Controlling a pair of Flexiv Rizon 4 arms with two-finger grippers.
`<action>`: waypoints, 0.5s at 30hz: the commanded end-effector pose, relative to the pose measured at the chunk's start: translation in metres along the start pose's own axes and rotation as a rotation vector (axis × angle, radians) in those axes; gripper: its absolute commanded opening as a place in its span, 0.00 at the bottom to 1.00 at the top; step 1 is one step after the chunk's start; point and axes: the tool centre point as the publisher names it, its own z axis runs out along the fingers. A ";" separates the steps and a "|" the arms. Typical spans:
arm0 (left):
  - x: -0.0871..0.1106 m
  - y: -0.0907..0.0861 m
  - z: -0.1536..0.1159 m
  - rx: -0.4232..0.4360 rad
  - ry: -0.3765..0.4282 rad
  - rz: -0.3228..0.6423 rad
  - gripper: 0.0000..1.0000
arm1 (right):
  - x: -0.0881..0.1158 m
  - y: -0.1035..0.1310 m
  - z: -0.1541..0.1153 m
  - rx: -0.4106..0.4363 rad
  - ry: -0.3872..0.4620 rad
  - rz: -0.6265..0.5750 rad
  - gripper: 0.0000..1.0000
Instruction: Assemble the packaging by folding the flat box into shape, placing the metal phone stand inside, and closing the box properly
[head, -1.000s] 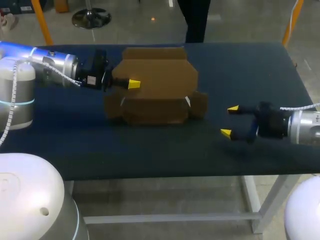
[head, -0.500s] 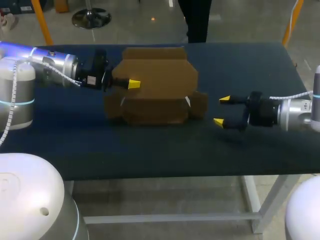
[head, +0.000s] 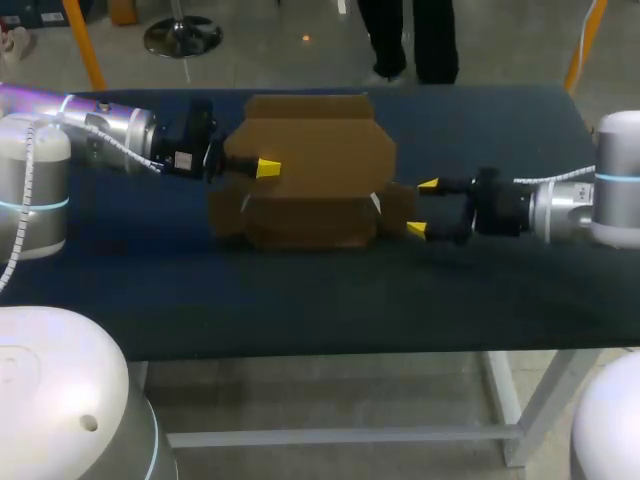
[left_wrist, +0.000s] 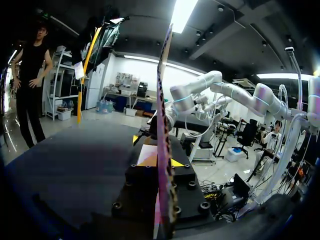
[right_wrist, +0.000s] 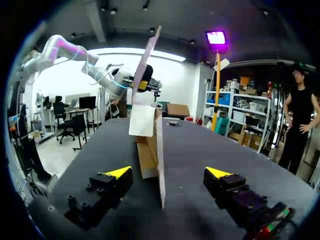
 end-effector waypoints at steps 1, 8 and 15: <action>0.000 0.001 0.000 -0.001 0.001 0.000 0.00 | -0.006 -0.002 0.011 -0.007 0.007 0.007 1.00; 0.000 0.001 0.000 -0.001 0.001 0.000 0.00 | -0.006 -0.002 0.023 -0.015 0.009 0.019 0.76; 0.000 0.001 0.000 -0.001 0.001 0.000 0.00 | 0.000 -0.001 0.028 -0.016 0.008 0.025 0.44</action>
